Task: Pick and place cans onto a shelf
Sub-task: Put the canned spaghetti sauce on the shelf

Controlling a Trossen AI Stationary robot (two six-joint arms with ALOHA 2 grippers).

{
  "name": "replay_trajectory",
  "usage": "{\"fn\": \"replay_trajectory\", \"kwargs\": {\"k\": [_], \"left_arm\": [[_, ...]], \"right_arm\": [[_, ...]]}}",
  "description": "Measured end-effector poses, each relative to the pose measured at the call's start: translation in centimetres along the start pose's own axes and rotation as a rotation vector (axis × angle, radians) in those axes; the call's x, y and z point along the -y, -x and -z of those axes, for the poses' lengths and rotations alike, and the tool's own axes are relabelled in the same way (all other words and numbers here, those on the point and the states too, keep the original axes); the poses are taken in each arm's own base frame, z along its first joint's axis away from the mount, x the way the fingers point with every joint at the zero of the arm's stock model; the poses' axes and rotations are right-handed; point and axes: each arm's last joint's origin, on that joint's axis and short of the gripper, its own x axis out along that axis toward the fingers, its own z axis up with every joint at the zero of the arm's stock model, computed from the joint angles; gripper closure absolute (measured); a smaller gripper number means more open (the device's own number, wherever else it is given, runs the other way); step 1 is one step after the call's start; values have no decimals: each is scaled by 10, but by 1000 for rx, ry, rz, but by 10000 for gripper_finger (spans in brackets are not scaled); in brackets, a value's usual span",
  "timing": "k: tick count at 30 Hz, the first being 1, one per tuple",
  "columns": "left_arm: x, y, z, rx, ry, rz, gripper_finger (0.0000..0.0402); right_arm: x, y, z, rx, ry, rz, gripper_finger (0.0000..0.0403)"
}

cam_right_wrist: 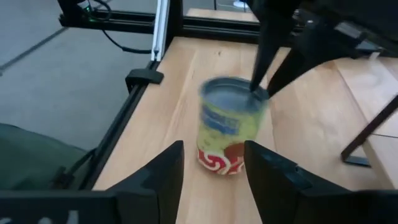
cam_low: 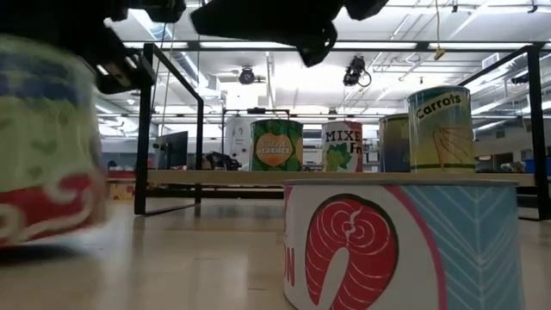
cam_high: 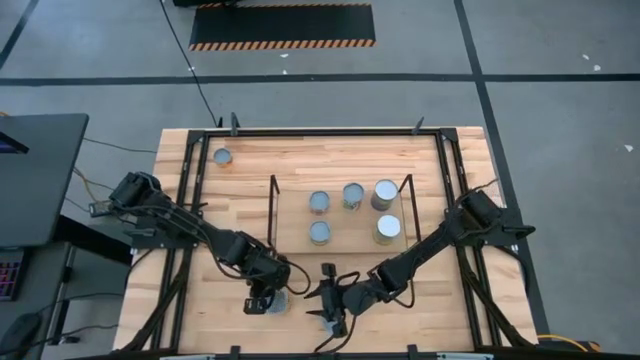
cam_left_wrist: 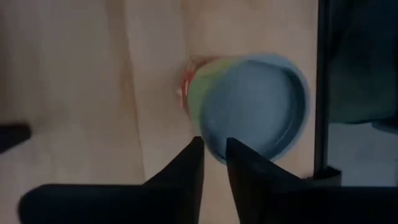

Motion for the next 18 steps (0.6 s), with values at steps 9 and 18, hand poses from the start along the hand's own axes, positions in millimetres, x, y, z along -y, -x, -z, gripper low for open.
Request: {"fn": "replay_trajectory", "kwargs": {"k": [9, 18], "left_arm": [[2, 5, -3, 32, -83, 4, 253], [11, 57, 13, 221, -109, -78, 248]], "right_arm": [[-4, -7, -9, -19, 49, 8, 218], [-3, -8, -36, -71, 109, 25, 169]]}}
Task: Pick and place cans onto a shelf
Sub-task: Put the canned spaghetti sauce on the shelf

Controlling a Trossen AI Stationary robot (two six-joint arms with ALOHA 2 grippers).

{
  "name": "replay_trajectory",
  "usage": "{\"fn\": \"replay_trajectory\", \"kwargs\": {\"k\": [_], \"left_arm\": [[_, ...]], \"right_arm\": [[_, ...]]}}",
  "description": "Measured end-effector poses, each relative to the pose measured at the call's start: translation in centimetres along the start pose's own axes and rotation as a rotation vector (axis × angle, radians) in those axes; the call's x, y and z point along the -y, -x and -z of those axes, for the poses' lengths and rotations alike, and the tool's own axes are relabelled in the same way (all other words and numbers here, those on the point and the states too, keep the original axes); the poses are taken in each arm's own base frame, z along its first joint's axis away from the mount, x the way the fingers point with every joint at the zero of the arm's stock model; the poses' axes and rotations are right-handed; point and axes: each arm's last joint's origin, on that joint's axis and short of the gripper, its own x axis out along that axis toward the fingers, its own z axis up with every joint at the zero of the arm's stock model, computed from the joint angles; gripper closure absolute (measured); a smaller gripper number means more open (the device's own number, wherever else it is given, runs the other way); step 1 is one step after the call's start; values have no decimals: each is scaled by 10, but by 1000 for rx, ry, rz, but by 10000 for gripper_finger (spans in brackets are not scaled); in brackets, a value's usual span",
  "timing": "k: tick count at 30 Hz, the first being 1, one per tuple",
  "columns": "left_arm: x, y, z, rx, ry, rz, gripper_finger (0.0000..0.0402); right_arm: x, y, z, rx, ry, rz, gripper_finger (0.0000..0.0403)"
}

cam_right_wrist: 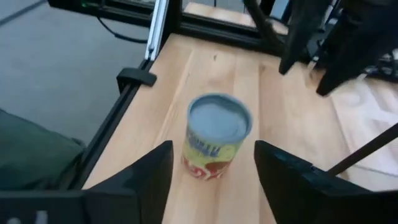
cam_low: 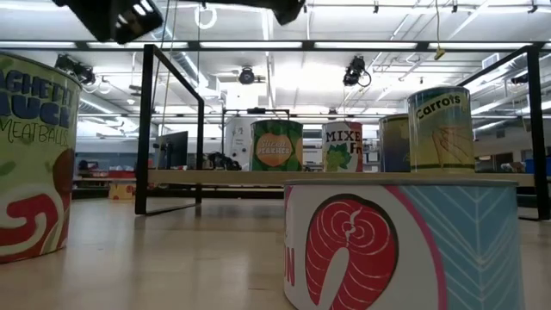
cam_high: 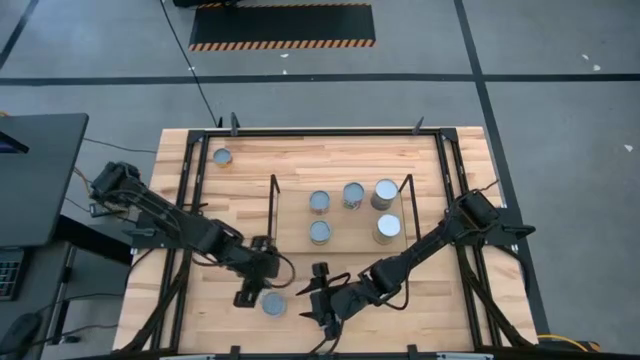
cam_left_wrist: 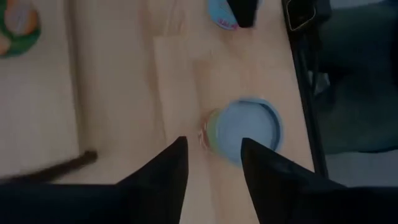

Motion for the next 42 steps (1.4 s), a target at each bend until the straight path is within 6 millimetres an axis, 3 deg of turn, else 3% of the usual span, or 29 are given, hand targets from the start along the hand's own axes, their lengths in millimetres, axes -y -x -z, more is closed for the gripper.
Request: {"fn": "replay_trajectory", "kwargs": {"k": [6, 10, 15, 20, 24, 29, 34, 42], "left_arm": [[15, 1, 43, -12, 114, -36, 257], [31, -20, 77, -16, 213, 7, 258], [49, -50, 101, 156, 211, 96, 258], [54, -67, 105, 247, 101, 31, 258], [42, -77, 99, 274, 87, -77, 258], [28, -78, 90, 324, 110, -171, 258], [23, -79, 88, 275, 107, -136, 258], [27, -69, 93, 264, 124, -139, 260]], "right_arm": [[8, -3, 2, -21, 9, 19, 131], [16, -6, 2, -32, 7, 35, 129], [18, -28, 18, -20, 27, 28, 139], [18, -44, 35, -52, 13, 27, 142], [17, -50, 38, -36, -33, -7, 142], [15, -48, 39, -56, -19, -21, 143], [15, -33, 30, -88, 28, 35, 139], [33, -31, 16, -42, 28, 31, 70]]}}
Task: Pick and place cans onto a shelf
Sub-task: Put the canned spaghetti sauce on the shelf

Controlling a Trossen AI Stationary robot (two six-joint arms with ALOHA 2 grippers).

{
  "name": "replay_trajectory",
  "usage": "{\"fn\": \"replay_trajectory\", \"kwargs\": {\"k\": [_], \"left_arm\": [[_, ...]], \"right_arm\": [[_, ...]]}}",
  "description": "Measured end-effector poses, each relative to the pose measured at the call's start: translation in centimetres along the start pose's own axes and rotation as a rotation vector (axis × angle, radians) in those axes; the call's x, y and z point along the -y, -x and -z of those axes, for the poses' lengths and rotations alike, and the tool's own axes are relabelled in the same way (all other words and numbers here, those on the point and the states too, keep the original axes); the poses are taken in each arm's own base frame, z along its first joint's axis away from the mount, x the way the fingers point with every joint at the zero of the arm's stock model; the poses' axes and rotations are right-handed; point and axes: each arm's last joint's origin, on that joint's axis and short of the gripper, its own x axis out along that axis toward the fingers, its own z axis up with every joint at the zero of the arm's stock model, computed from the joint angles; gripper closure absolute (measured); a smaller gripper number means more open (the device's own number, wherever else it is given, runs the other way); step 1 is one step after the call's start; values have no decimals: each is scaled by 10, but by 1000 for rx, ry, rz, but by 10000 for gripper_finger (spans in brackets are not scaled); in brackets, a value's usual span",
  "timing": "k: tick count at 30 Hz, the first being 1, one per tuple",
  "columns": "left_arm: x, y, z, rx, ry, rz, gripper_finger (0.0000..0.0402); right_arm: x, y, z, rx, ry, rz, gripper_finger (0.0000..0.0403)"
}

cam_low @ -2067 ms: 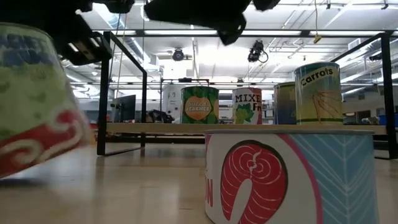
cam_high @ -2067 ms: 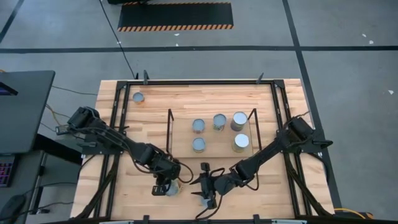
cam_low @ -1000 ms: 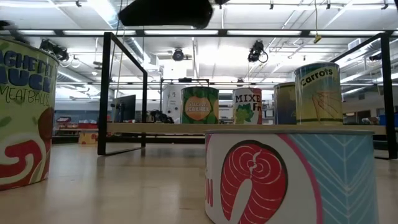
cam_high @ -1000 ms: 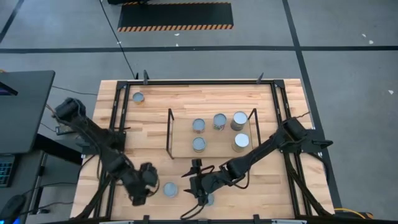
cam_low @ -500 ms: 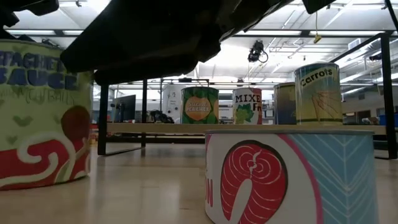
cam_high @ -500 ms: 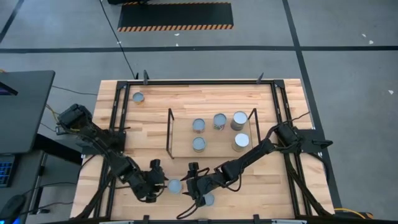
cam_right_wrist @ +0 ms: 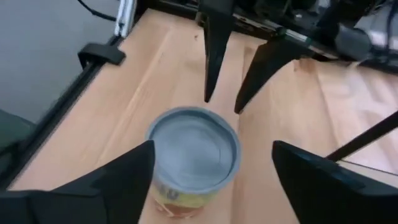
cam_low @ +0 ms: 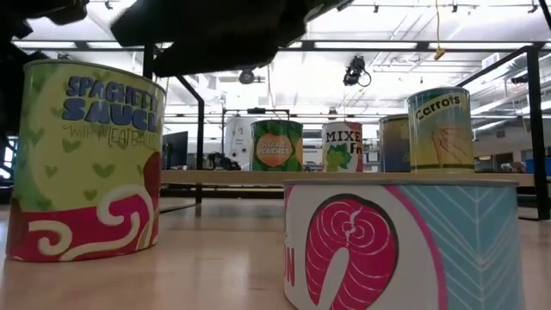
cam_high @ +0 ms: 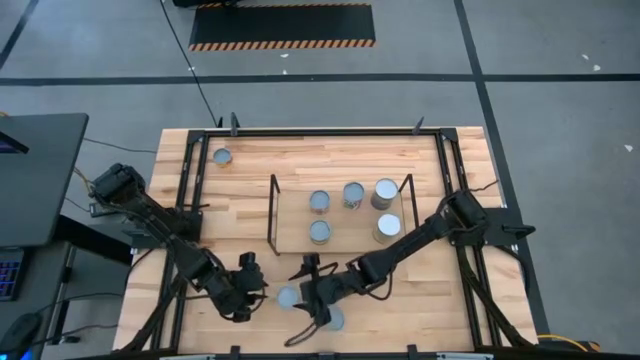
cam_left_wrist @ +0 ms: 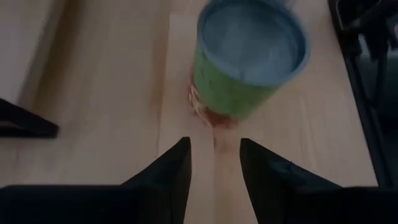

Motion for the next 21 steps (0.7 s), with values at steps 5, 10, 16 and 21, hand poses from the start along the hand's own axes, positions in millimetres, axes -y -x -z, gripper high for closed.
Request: {"fn": "replay_trajectory", "kwargs": {"k": [5, 10, 16, 21], "left_arm": [[4, 1, 2, 31, 9, -10, 260], [10, 3, -2, 87, 59, 32, 260], [16, -2, -1, 113, 27, 53, 260], [17, -11, -1, 127, 33, 55, 260]], "right_arm": [[14, -6, 0, -4, -58, -127, 18], [20, -7, 1, -11, -18, -210, 8], [37, -15, -1, 55, 41, -280, 6], [43, -28, 11, 52, 40, -363, 4]]}}
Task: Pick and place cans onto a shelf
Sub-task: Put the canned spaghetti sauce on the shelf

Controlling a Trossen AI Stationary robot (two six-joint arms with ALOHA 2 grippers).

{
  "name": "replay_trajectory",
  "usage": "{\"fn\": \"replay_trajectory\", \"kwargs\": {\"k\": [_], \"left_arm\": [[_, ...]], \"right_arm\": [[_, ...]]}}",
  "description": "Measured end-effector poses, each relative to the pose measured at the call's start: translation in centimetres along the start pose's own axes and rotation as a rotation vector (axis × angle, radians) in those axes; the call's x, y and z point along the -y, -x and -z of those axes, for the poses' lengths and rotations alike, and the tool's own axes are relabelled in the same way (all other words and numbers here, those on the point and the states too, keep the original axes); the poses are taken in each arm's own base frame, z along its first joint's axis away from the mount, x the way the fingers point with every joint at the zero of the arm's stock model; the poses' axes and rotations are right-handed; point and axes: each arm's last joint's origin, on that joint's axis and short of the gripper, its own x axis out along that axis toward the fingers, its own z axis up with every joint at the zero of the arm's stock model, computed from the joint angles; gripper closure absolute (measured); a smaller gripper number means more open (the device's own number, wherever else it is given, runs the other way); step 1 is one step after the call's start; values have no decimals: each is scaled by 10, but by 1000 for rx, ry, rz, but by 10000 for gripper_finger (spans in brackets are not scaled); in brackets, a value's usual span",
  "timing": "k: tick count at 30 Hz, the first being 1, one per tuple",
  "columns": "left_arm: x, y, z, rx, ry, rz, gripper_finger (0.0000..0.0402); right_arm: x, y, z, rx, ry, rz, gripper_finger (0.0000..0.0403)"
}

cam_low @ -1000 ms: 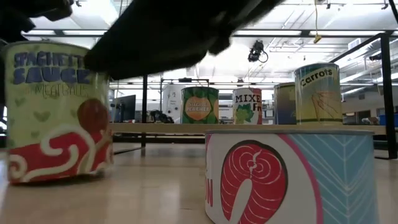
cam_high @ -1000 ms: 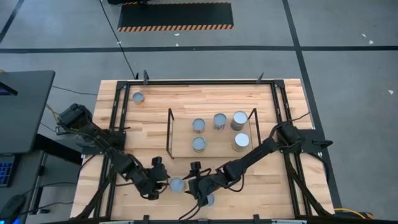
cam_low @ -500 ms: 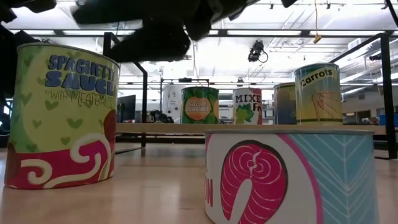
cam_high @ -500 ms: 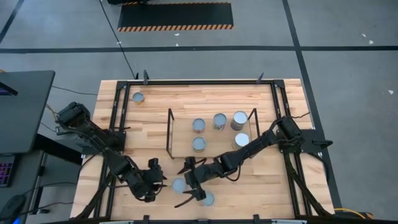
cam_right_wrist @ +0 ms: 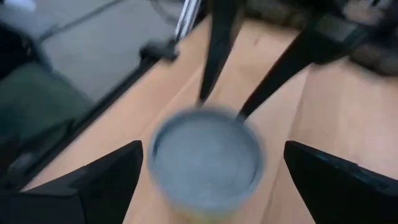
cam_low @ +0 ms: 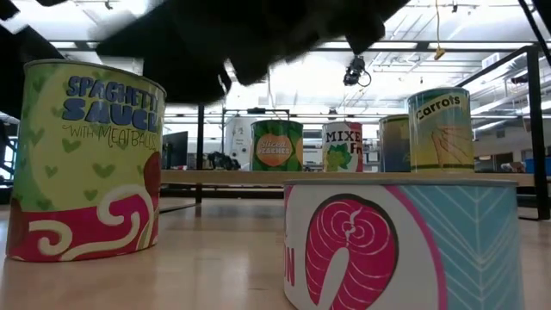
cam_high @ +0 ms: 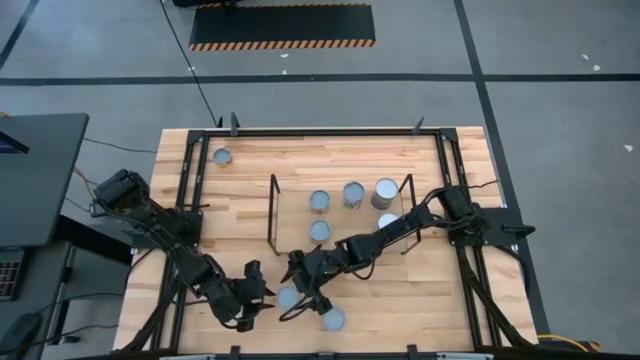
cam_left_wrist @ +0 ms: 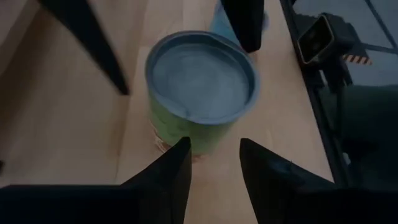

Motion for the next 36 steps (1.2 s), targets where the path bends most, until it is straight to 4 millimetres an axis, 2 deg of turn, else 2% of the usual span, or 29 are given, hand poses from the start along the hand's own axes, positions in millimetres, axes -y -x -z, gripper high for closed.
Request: {"fn": "replay_trajectory", "kwargs": {"k": [11, 16, 20, 24, 28, 32, 36], "left_arm": [[-16, -11, -10, 37, -47, -79, 260], [-18, -12, -12, 13, -50, -66, 260], [-16, -2, -20, 46, -35, -36, 260], [-13, 19, -29, 82, -40, 7, 260], [-8, 45, -38, 129, -35, 76, 260], [-4, 62, -43, 172, -60, 127, 260], [0, 66, -43, 198, -117, 154, 260]], "right_arm": [[0, -8, 10, -22, 24, -2, 6], [-2, -8, 11, -44, 4, 27, 32], [-3, -6, 11, -62, -34, 34, 73], [-4, -2, 9, -87, -69, 37, 109], [-17, 24, -11, -149, -67, 48, 111], [-34, 71, -40, -224, -54, 131, 108], [-47, 123, -61, -260, -63, 279, 108]]}}
